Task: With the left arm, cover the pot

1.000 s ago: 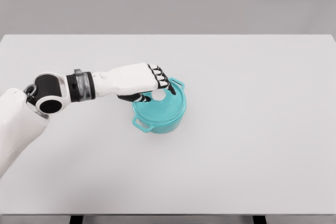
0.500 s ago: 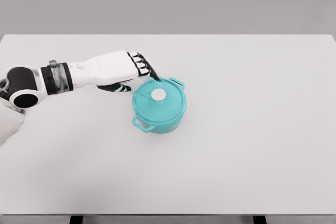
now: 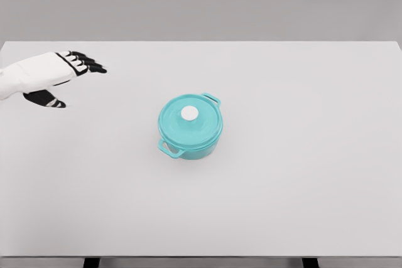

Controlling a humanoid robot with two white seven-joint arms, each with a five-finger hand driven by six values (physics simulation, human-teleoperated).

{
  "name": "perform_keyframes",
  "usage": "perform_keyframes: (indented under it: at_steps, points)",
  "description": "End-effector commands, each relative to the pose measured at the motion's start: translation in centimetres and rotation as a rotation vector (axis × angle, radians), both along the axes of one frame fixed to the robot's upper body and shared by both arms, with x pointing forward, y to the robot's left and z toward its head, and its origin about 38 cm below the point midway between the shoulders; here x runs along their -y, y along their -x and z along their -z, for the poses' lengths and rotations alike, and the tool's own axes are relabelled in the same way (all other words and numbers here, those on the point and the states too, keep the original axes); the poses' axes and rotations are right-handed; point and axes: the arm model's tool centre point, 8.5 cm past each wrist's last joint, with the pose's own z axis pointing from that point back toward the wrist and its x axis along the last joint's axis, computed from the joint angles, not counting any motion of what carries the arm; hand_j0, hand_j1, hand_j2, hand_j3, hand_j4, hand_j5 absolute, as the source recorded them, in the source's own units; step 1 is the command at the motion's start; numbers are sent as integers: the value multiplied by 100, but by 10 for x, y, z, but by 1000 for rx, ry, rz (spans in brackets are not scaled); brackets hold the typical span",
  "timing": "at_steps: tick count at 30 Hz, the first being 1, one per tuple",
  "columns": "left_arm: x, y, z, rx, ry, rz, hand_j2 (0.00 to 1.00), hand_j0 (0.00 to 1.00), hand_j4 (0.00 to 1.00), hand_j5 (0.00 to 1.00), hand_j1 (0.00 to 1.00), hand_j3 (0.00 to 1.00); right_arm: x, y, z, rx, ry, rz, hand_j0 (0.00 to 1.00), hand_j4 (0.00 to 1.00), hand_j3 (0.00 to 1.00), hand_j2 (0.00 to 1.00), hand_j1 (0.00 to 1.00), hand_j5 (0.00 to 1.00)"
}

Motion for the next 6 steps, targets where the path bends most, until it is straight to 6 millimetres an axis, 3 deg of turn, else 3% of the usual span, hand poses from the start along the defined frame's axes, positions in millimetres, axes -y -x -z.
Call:
perform_keyframes:
  at_steps: [1,6]
  points:
    - [-5,-1,-1,-2,6,-15,100,100,100,100,100,100,0,0,0,1,0,0,100,100,100,100,100,100]
    - [-4,1,4,-11,2,-14,100,100,100,100,100,100,0,0,0,1,0,0,100,100,100,100,100,100]
